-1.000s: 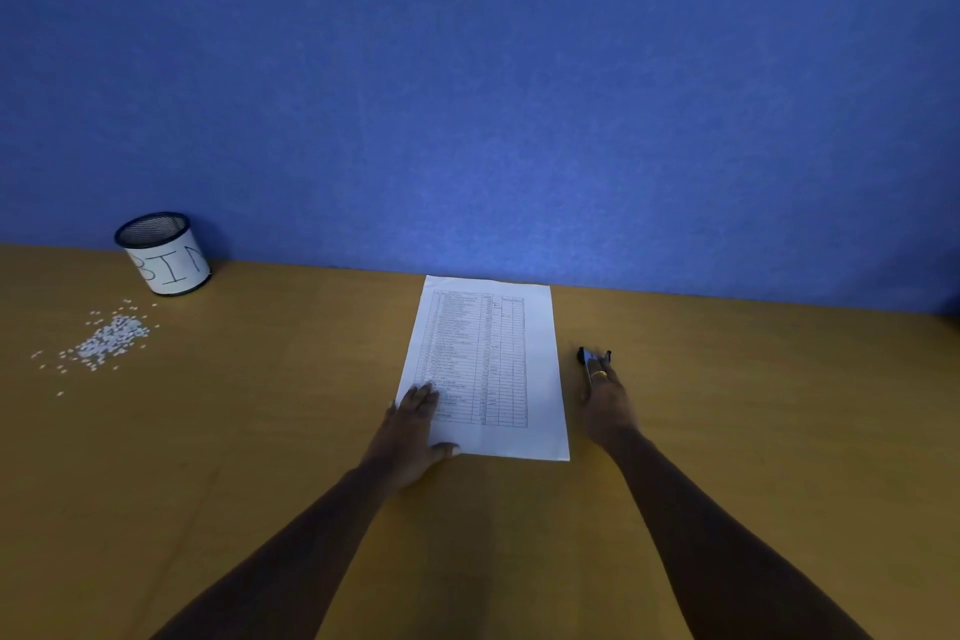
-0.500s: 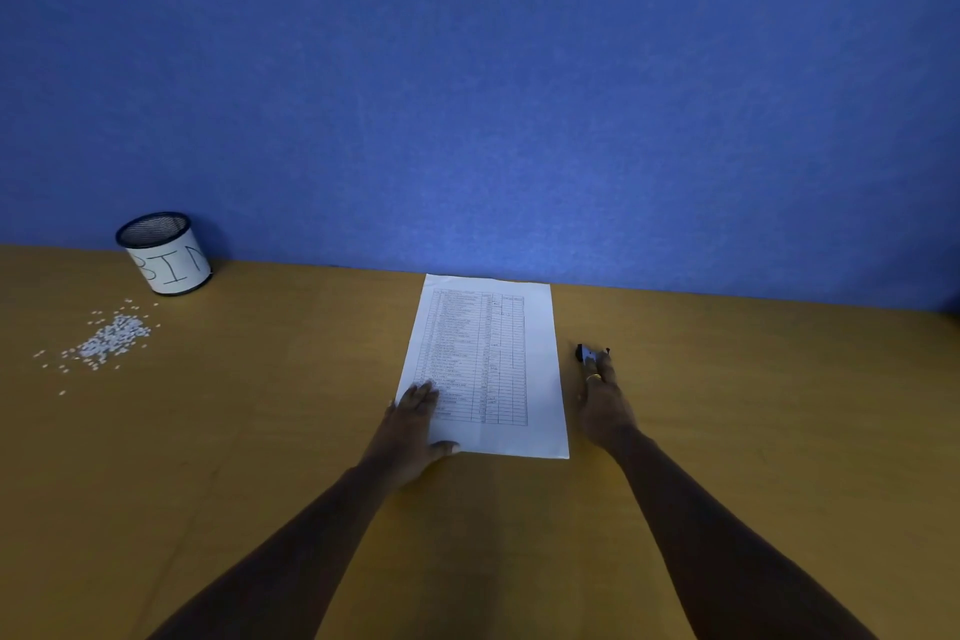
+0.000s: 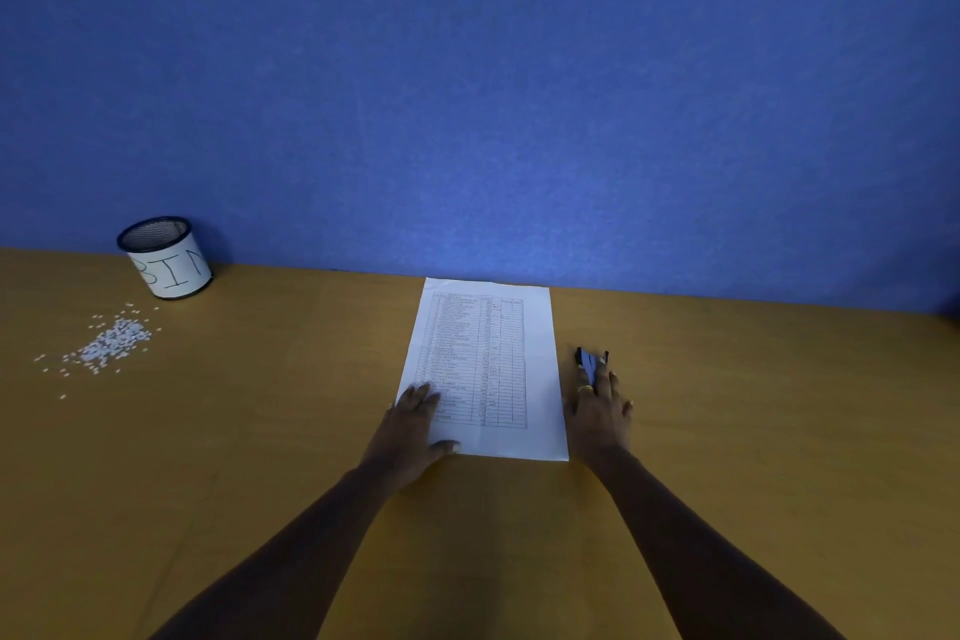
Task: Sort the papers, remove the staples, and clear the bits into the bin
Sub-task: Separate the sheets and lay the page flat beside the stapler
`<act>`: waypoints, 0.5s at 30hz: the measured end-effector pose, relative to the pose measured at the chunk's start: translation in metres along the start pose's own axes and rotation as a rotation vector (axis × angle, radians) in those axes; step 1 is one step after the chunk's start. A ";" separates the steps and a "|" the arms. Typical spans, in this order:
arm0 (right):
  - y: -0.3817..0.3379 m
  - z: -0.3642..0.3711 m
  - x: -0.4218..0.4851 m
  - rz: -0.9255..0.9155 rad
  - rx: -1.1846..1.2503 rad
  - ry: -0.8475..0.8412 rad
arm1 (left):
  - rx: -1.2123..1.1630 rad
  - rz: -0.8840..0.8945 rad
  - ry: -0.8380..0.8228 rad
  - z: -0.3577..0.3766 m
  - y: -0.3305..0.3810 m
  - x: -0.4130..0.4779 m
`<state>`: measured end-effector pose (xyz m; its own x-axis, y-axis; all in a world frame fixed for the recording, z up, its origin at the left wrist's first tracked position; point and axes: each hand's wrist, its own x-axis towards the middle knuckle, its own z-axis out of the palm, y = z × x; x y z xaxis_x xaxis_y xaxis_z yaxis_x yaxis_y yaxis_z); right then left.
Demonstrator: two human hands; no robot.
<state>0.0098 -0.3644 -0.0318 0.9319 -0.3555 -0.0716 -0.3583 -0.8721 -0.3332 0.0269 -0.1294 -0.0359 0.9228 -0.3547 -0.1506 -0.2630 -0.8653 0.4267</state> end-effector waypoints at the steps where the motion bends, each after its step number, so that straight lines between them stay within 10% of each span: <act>1: 0.000 0.001 -0.002 0.002 -0.011 0.010 | -0.020 -0.006 0.012 0.000 0.000 -0.001; 15: -0.018 0.004 -0.024 -0.080 0.011 -0.007 | 0.122 -0.150 0.053 -0.019 -0.013 -0.023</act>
<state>-0.0056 -0.3386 -0.0283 0.9579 -0.2826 -0.0507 -0.2822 -0.8938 -0.3485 0.0143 -0.1030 -0.0205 0.9669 -0.2024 -0.1555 -0.1510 -0.9447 0.2910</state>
